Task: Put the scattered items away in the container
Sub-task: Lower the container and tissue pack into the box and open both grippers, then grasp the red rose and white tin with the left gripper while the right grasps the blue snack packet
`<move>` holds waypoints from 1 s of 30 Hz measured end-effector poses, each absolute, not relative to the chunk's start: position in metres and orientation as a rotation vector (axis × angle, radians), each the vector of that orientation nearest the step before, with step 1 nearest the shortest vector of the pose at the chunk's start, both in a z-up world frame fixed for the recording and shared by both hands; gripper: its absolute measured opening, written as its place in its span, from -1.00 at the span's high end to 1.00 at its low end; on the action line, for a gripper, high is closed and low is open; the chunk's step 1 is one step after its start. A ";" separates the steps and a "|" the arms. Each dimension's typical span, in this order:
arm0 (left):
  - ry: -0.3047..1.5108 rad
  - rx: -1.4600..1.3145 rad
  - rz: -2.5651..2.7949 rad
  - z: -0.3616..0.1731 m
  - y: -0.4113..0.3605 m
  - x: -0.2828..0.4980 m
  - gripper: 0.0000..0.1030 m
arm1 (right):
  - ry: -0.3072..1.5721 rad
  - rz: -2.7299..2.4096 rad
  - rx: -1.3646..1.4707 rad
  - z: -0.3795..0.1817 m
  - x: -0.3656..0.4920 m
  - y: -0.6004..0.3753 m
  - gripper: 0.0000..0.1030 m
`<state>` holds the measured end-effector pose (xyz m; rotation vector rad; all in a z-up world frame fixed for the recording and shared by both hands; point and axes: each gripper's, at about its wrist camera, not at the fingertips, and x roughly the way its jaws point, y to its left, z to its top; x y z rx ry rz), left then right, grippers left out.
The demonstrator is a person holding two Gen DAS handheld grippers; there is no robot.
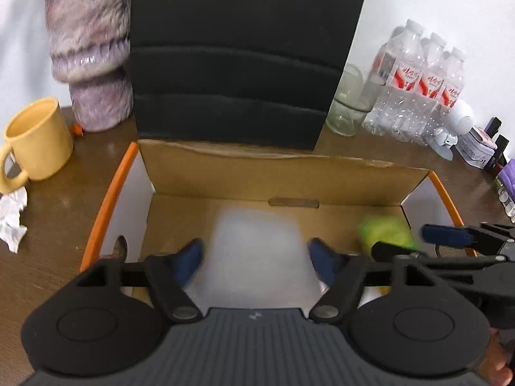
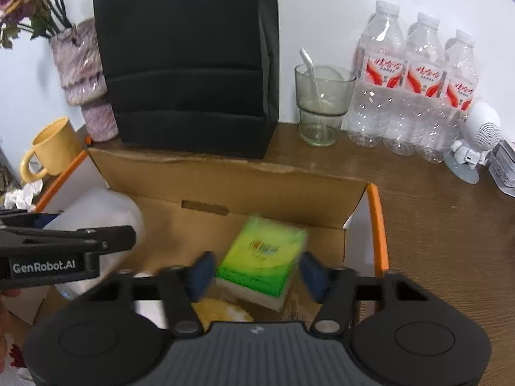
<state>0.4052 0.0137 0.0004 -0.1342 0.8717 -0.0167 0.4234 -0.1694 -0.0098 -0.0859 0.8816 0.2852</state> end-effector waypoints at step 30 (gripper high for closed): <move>0.673 -0.114 0.003 0.032 0.059 0.199 -1.00 | 0.717 0.249 -0.020 0.024 0.242 -0.240 -0.81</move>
